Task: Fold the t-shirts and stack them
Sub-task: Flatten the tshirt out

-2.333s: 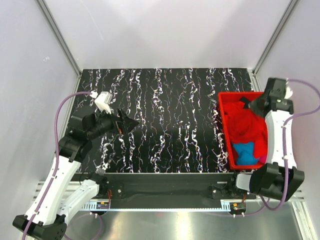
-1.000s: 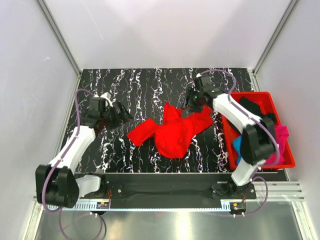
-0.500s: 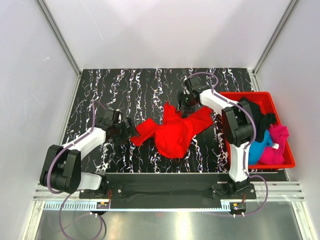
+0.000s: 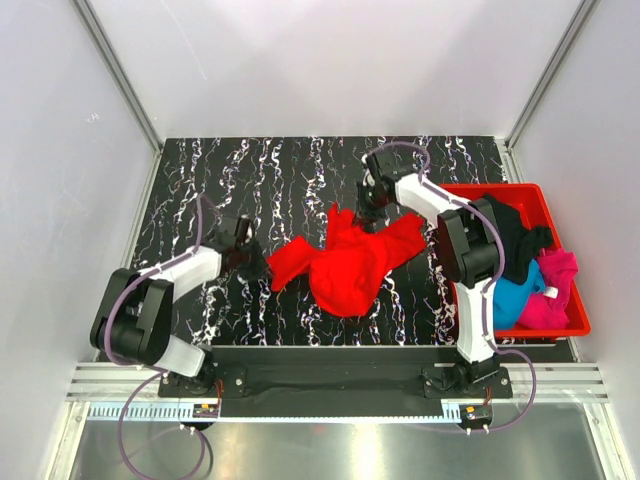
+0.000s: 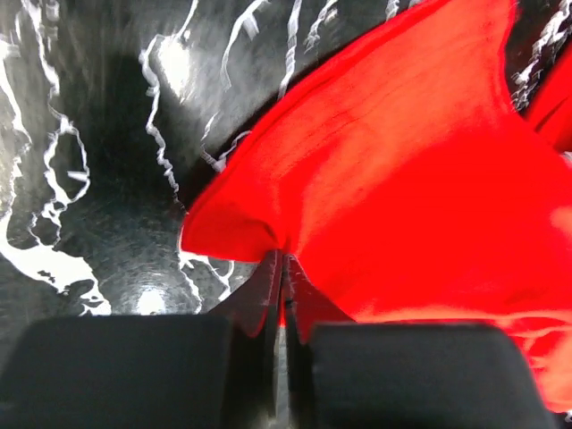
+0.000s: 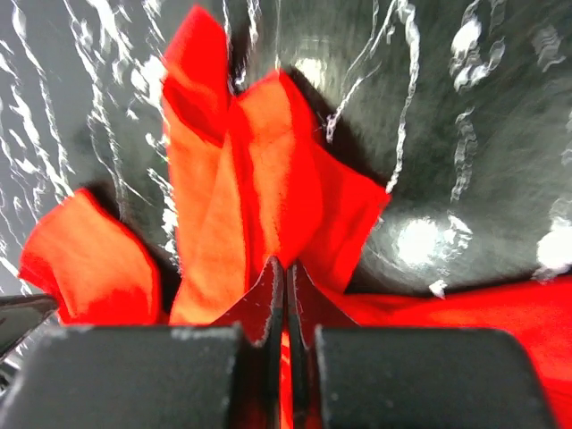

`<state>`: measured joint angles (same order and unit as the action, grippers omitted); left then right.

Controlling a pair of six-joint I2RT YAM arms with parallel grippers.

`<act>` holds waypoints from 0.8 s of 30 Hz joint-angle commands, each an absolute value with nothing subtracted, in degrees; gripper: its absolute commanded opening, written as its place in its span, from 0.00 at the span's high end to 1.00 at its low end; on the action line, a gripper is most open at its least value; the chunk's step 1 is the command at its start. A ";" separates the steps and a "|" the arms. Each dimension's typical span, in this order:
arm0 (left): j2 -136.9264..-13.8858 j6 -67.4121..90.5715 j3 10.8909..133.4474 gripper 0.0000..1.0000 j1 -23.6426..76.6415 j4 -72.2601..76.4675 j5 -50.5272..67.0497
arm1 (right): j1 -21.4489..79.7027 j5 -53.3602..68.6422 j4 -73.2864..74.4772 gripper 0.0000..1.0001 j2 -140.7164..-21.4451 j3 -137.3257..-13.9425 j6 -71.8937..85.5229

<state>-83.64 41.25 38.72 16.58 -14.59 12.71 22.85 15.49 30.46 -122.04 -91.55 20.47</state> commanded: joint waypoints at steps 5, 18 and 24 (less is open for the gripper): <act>-78.50 36.04 65.01 1.00 16.61 -28.72 0.99 | 23.11 3.36 46.22 1.00 -118.22 -115.82 17.84; -63.02 32.78 69.19 0.87 16.00 -32.37 -4.52 | 23.11 2.63 46.69 1.00 -91.69 -100.53 21.26; -64.86 35.77 53.22 0.37 16.52 -23.67 5.87 | 23.03 -3.59 36.23 1.00 -77.18 -71.25 27.41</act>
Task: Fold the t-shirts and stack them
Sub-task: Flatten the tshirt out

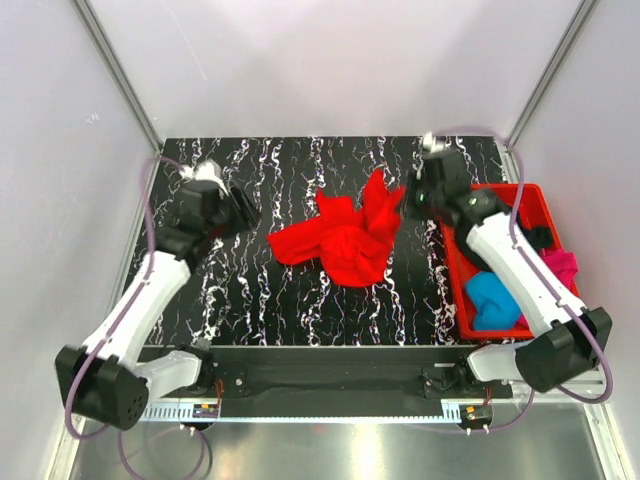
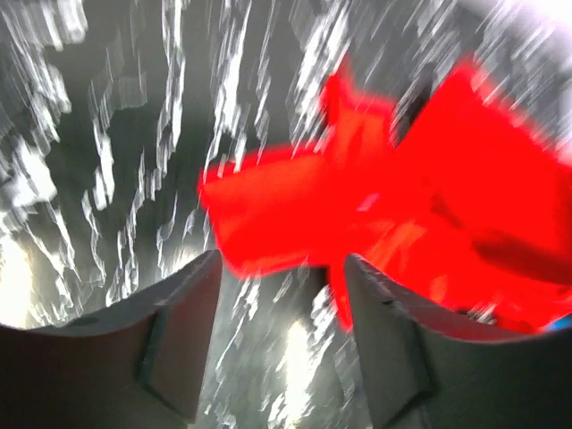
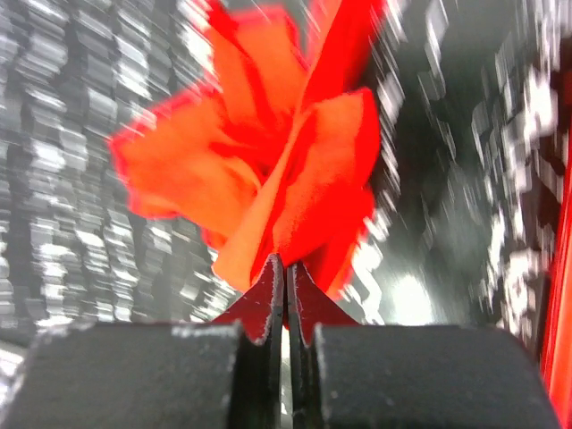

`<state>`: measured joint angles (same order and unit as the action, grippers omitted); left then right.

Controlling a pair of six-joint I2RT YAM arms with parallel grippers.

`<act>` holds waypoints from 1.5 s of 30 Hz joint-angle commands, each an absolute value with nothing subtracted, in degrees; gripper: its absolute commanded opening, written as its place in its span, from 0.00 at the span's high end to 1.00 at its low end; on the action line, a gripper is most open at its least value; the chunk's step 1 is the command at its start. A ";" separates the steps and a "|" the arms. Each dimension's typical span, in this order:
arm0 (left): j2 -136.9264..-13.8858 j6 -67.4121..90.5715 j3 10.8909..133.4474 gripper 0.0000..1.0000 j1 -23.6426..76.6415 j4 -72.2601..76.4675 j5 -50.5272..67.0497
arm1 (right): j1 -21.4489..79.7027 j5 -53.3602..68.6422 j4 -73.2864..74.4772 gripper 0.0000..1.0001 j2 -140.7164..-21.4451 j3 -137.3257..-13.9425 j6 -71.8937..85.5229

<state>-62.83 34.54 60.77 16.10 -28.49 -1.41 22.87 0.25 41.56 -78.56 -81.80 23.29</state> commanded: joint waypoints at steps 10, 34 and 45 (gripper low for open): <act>-83.49 37.71 48.96 0.23 16.79 -13.63 7.39 | 23.03 -3.96 31.46 1.00 -73.83 -59.77 29.44; -106.52 35.42 63.19 0.64 17.14 -18.11 -0.35 | 23.11 -2.55 26.98 1.00 -77.96 -56.69 28.30; -95.85 33.14 73.10 1.00 16.62 -27.93 -3.31 | 23.03 -8.60 31.45 1.00 -79.79 -68.70 26.73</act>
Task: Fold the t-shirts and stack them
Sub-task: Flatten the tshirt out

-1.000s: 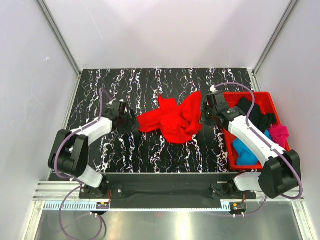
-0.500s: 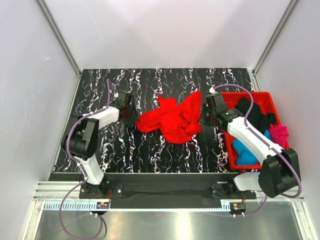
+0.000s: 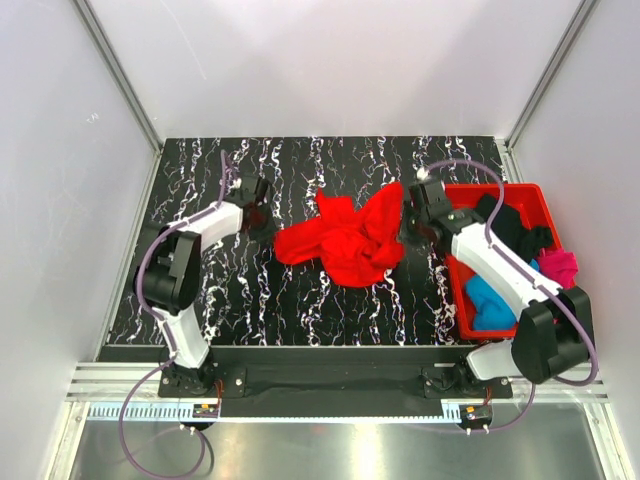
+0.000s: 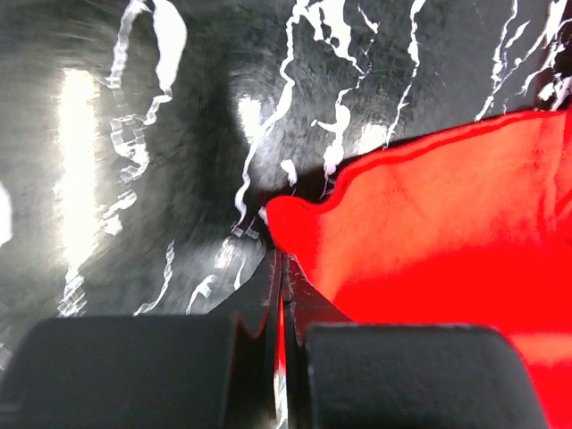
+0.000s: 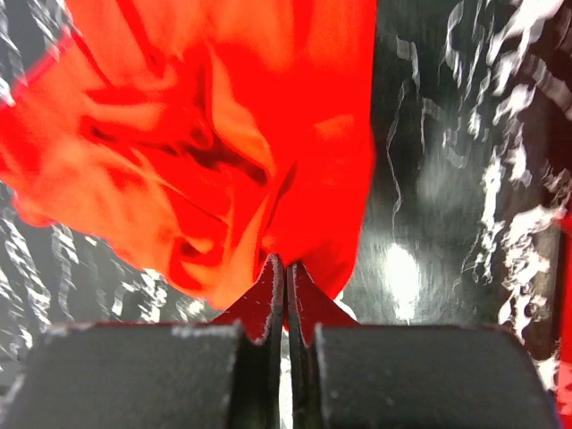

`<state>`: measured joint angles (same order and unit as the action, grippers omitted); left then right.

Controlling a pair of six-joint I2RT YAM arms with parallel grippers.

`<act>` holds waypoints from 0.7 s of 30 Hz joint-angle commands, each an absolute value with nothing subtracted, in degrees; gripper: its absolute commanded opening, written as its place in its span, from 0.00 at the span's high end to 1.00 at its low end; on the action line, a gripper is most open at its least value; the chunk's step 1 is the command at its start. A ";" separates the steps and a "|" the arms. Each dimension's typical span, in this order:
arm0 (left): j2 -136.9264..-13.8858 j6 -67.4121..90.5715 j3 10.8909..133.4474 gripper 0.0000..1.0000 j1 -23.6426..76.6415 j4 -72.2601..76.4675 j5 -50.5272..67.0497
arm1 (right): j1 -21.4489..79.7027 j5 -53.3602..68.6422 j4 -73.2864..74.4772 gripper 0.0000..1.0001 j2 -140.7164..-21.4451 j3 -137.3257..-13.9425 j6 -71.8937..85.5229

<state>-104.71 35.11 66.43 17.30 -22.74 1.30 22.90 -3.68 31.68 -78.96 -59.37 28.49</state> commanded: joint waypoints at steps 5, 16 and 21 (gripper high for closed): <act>-79.12 32.52 82.69 1.00 13.19 -37.60 -11.94 | 22.76 -15.45 41.63 1.00 -83.05 -92.48 23.38; -63.47 29.36 94.57 1.00 12.39 -49.83 -18.63 | 22.68 -22.06 53.17 1.00 -77.36 -105.21 23.20; -60.56 29.09 94.04 1.00 12.30 -51.24 -18.98 | 22.68 -22.85 54.05 1.00 -72.07 -102.92 24.70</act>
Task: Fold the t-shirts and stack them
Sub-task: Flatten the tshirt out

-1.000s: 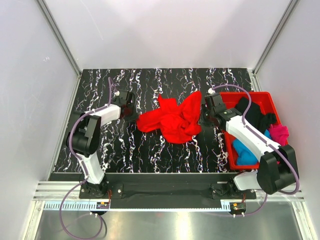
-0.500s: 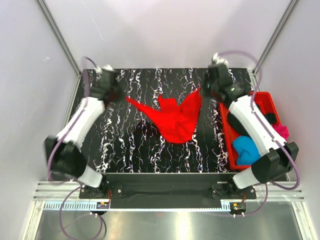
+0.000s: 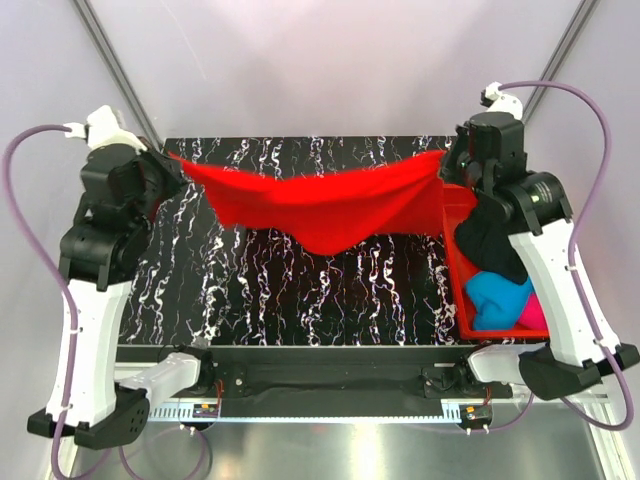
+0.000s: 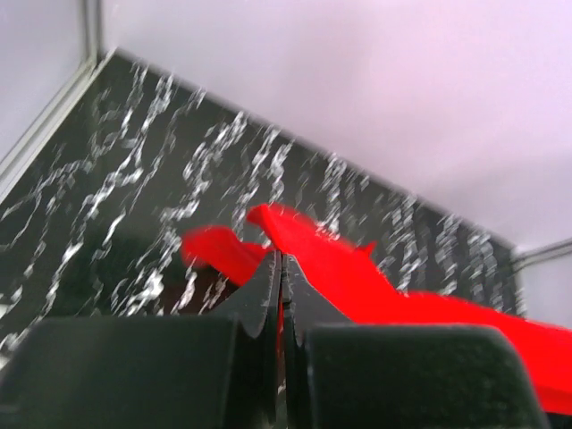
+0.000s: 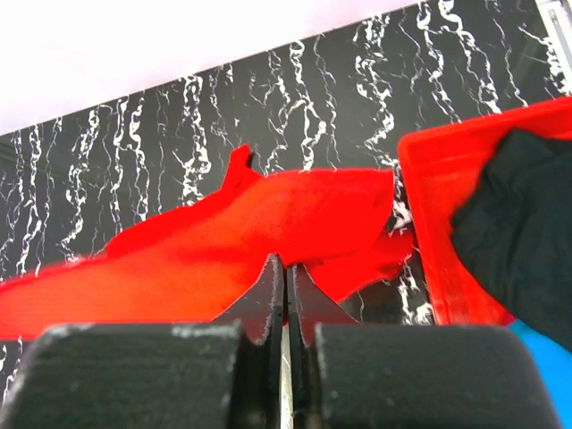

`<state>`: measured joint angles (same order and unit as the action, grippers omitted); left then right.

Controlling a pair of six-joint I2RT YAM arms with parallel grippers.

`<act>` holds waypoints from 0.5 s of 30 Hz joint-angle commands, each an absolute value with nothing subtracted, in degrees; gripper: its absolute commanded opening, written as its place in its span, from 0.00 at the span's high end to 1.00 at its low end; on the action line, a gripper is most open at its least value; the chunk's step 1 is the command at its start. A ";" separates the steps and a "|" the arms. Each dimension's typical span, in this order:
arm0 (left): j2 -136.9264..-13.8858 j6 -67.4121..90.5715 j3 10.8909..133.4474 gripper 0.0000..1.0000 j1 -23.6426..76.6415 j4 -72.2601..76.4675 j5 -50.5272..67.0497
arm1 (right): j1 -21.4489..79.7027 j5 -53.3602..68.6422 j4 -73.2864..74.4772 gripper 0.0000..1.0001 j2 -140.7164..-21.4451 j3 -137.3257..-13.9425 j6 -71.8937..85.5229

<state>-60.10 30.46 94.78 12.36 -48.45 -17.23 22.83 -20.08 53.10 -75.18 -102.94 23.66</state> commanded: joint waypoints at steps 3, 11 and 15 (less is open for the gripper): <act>-60.91 28.39 95.00 1.00 12.30 -52.20 -19.25 | 22.68 -21.89 53.00 1.00 -70.84 -102.48 23.65; -59.24 27.42 92.04 1.00 12.13 -49.67 -16.72 | 22.76 -11.88 41.58 1.00 -66.62 -91.07 23.37; -61.61 29.00 83.08 1.00 7.57 -45.89 -6.00 | 22.68 -5.90 36.57 1.00 -69.78 -83.42 23.99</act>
